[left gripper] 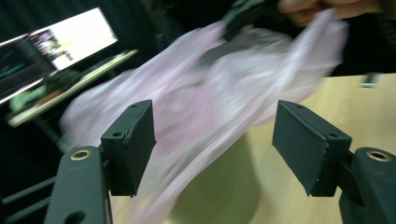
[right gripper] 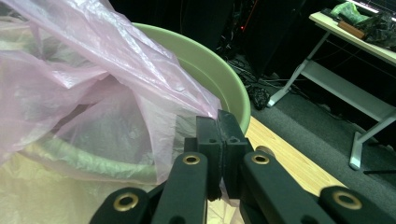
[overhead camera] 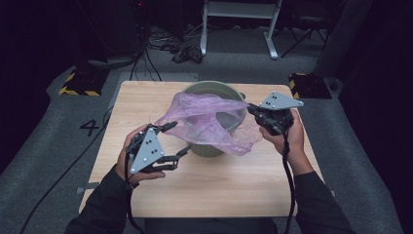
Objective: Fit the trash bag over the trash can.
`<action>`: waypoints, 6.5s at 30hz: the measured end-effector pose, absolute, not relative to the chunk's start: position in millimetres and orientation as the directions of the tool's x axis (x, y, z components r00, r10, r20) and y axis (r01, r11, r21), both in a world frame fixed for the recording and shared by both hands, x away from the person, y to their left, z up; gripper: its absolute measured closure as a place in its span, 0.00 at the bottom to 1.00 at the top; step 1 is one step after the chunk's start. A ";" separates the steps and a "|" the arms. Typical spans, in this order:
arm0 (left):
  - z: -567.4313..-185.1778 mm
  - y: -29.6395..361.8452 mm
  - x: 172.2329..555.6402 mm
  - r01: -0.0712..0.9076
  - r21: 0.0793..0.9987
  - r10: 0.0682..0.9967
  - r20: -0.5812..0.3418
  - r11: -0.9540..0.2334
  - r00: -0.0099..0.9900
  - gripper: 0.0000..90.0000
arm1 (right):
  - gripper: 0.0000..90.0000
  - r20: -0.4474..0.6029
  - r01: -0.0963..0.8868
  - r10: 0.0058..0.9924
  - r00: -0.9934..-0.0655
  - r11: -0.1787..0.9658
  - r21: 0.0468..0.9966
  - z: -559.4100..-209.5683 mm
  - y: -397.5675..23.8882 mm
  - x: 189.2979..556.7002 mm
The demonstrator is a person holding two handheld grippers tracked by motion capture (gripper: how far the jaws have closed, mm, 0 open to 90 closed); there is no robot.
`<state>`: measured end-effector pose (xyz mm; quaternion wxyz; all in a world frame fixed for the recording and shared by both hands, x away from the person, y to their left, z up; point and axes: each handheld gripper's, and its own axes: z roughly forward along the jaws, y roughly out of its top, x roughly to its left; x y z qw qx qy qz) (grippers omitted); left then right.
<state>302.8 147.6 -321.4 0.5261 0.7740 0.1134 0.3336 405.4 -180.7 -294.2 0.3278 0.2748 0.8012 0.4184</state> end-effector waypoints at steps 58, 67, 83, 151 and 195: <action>-390.1 202.3 333.2 0.094 0.887 0.572 0.209 -0.453 0.793 0.25 | 1.00 -0.181 0.217 0.830 -0.528 0.337 0.916 -339.0 -197.6 461.4; -349.7 229.4 331.5 0.055 0.970 0.656 0.119 -0.238 0.745 0.24 | 1.00 -0.183 0.207 0.829 -0.529 0.334 0.920 -330.6 -198.2 460.5; -343.1 198.9 452.0 0.132 0.885 0.708 0.260 -0.447 0.656 0.76 | 1.00 -0.172 0.225 0.815 -0.553 0.346 0.911 -328.9 -197.1 482.0; -363.9 169.3 453.1 0.221 0.908 0.626 0.056 -0.356 0.778 0.87 | 1.00 0.039 0.321 0.763 -0.645 0.224 0.920 -371.4 -243.2 451.1; -410.8 212.0 395.3 0.298 0.865 0.692 0.075 -0.403 0.718 0.27 | 0.42 -0.104 0.278 0.655 -0.749 0.452 0.848 -405.8 -280.0 404.7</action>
